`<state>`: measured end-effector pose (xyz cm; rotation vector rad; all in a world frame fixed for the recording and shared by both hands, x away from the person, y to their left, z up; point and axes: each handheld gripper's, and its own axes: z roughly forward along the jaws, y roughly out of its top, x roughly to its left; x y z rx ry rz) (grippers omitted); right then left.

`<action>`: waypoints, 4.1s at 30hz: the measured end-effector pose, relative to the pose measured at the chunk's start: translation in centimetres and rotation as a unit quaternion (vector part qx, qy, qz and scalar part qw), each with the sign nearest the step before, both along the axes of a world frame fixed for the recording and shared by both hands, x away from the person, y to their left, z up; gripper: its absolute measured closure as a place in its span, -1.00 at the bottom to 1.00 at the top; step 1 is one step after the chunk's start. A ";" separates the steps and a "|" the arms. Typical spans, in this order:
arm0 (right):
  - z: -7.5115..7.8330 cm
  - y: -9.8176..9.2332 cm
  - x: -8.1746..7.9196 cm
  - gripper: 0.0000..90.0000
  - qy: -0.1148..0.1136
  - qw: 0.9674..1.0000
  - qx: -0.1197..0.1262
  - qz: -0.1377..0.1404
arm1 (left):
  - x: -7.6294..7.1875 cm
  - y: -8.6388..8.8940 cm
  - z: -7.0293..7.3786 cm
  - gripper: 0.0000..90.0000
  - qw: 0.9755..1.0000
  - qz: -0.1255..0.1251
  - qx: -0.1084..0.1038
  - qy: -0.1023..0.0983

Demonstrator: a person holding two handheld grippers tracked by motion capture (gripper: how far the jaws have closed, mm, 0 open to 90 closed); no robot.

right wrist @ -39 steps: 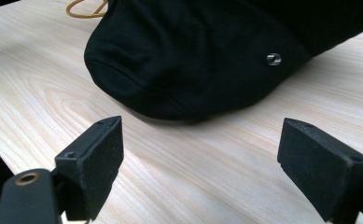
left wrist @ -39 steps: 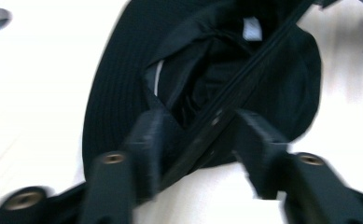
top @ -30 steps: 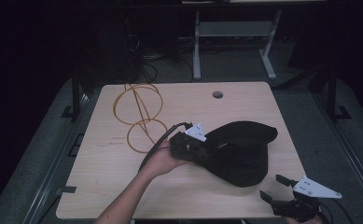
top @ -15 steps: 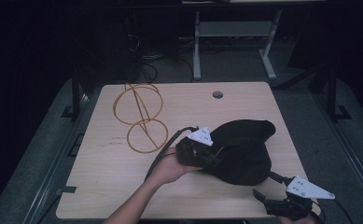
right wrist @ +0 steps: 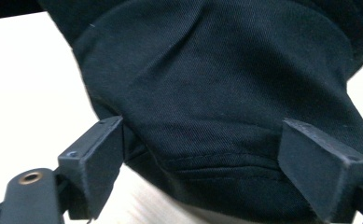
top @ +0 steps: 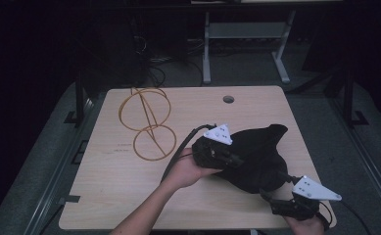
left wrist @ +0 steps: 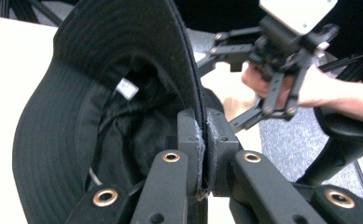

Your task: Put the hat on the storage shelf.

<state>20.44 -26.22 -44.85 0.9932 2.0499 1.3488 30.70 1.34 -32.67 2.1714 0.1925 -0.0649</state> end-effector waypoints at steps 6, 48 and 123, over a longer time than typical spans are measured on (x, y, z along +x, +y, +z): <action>-0.4 0.0 0.8 -0.30 0.000 1.000 -0.007 0.011 | -0.2 -1.0 0.5 0.91 1.000 -0.010 0.002 -0.004; 3.0 -0.8 1.7 0.90 -0.007 0.999 0.019 0.030 | -1.8 5.9 1.0 0.16 0.997 0.064 -0.013 -0.051; 18.2 5.4 11.3 0.92 -0.021 0.991 0.052 0.118 | -5.1 15.7 -7.8 -0.23 0.989 0.144 -0.022 -0.033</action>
